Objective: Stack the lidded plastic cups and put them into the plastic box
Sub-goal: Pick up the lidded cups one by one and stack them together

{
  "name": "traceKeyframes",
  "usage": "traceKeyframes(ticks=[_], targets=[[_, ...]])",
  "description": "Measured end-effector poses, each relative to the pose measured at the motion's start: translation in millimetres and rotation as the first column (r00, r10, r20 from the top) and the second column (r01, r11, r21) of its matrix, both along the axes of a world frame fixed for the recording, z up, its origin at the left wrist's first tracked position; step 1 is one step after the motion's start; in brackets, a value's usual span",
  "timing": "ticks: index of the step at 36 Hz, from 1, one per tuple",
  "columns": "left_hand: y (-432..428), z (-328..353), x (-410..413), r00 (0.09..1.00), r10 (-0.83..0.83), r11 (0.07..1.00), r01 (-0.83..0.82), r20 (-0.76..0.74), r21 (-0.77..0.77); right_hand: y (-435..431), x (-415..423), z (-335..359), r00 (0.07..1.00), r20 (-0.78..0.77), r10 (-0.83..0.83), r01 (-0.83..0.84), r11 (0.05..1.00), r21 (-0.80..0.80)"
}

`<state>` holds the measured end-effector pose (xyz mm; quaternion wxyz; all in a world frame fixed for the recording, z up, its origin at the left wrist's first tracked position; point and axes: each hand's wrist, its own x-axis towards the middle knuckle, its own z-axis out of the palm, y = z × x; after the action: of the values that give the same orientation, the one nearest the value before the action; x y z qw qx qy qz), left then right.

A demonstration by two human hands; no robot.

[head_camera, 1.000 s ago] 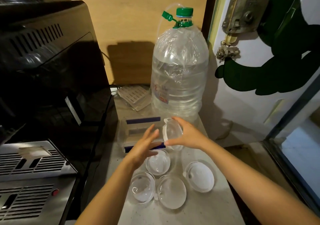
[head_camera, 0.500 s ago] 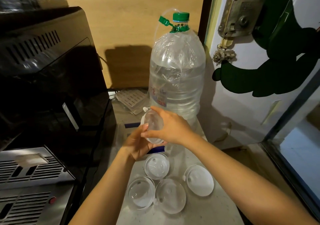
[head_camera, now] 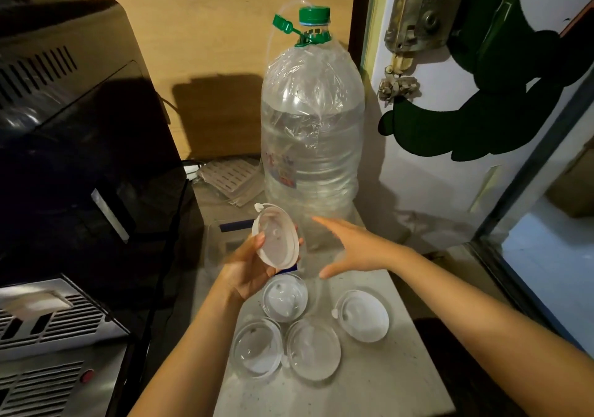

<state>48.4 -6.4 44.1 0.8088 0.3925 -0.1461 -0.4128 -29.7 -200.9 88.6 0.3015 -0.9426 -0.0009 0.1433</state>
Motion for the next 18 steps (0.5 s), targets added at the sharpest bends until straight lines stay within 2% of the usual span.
traceKeyframes(ticks=[10,18], targets=[[-12.5,-20.0,-12.3,1.0,-0.012,0.997,0.014,-0.025,0.082,-24.5,-37.4,-64.8,0.975,-0.221,-0.037,0.004,0.988,-0.152],[-14.8,-27.2,-26.1,0.999,-0.008,0.993,0.011,-0.033,0.12,-25.6,-51.6,-92.1,0.954,-0.297,-0.04,-0.039,0.966,-0.257]])
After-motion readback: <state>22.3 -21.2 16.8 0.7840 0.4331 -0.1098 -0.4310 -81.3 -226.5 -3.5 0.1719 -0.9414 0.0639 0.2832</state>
